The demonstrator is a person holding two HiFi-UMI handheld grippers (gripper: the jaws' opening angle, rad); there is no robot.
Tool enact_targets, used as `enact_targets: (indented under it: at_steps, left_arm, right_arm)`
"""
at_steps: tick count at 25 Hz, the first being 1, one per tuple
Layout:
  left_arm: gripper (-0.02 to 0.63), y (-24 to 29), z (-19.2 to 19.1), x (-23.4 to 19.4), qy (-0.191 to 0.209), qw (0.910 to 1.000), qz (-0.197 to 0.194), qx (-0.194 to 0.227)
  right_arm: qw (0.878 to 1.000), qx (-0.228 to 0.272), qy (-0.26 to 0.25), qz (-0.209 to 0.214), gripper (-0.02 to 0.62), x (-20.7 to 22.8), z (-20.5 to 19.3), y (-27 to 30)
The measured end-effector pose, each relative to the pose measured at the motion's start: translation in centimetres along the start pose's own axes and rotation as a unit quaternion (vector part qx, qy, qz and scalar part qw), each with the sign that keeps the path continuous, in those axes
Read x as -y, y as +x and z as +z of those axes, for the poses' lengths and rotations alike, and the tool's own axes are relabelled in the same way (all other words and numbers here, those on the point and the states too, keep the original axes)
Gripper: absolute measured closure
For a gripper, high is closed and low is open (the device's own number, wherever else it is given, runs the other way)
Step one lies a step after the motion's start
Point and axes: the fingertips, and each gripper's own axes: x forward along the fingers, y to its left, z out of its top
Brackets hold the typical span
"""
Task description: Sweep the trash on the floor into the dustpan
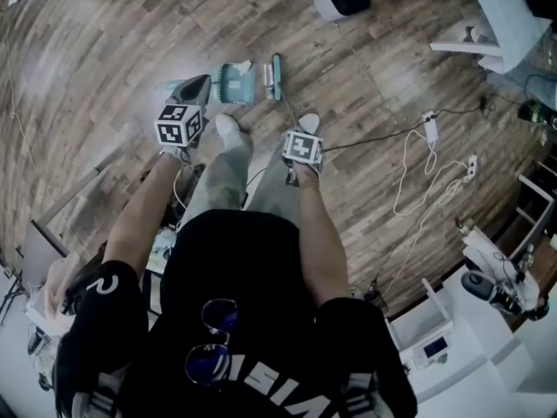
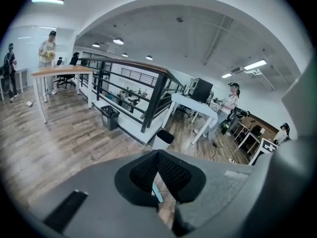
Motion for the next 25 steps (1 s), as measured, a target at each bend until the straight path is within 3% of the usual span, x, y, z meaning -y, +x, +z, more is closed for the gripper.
enact_targets:
  at_steps: [2, 5, 7, 12, 25]
  left_arm:
    - [0.607, -0.9, -0.5, -1.0, -0.006, 1.0, 0.006, 0.002]
    - [0.607, -2.0, -1.2, -2.3, -0.014, 0.9998, 0.014, 0.004]
    - [0.607, -2.7, -1.7, -3.1, -0.018, 0.9996, 0.019, 0.004]
    - [0.607, -3.9, -2.2, -4.2, -0.027, 0.9993, 0.026, 0.008]
    - [0.607, -5.9, 0.0, -4.1, -0.027, 0.9987, 0.033, 0.027]
  right_arm:
    - [0.999, 0.014, 0.006, 0.031, 0.512, -2.6, 0.3, 0.1]
    - [1.0, -0.006, -0.004, -0.006, 0.512, -2.9, -0.6, -0.3]
    - [1.0, -0.006, -0.003, -0.005, 0.513, -3.8, -0.7, -0.4]
    - [0.99, 0.051, 0.021, 0.131, 0.513, -10.7, 1.1, -0.2]
    - [0.989, 0.065, 0.026, 0.128, 0.512, -9.6, 1.7, -3.2]
